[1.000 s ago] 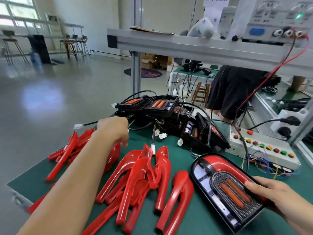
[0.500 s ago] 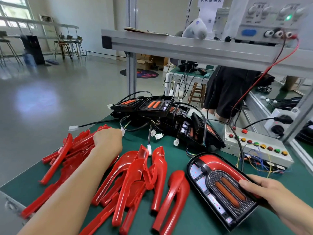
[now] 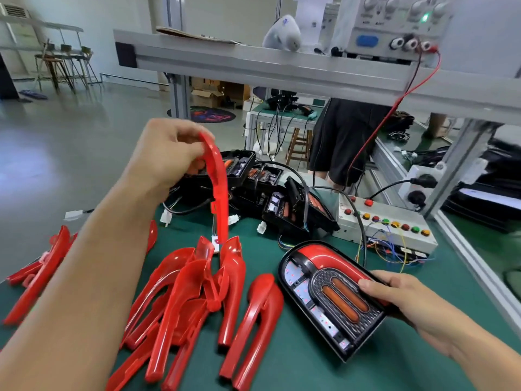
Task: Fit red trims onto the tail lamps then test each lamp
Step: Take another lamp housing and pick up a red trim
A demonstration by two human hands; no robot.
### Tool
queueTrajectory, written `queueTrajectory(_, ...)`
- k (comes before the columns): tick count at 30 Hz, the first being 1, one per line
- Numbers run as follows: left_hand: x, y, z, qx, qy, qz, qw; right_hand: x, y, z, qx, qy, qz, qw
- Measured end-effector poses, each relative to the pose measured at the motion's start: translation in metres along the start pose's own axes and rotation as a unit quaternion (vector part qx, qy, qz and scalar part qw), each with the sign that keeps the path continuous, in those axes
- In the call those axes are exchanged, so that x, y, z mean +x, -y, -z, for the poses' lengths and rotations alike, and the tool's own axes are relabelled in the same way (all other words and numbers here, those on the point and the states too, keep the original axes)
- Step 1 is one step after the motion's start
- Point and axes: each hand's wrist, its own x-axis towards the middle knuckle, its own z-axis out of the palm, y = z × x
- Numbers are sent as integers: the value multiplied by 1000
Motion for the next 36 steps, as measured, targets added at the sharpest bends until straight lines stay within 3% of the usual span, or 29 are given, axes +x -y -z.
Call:
queueTrajectory(3,-8,0,-44,-194,120,72,971,-3,4,-3,-38,-63,30,997)
queueTrajectory(6,-25,20,-90,-274,197,141,931,-11,17,-7,-88,-187,126,970)
queueTrajectory(10,-37,41,-126,-330,217,192,898,-29,33,-19,-87,-111,230,963)
queueTrajectory(15,-37,54,-139,-367,233,201,878,-30,27,-23,-84,-83,258,959)
queueTrajectory(17,-35,64,-142,-293,238,193,906,-30,24,-22,-90,-86,266,956)
queueTrajectory(19,-34,80,-146,-75,239,173,953,-30,21,-20,-111,-109,270,950)
queueTrajectory(20,-34,89,-148,54,253,156,953,-30,18,-19,-133,-121,269,946)
queueTrajectory(22,-39,102,-154,242,296,121,916,-29,12,-20,-208,-138,270,930)
queueTrajectory(24,-41,103,-160,297,303,119,898,-27,7,-22,-280,-152,272,908)
queueTrajectory(31,-45,89,-167,228,338,180,895,-28,-13,-19,-324,-169,260,894)
queueTrajectory(34,-51,80,-171,19,303,293,906,-32,-18,-17,-276,-183,262,907)
queueTrajectory(36,-55,76,-175,-186,284,398,852,-35,-22,-15,-238,-192,264,915)
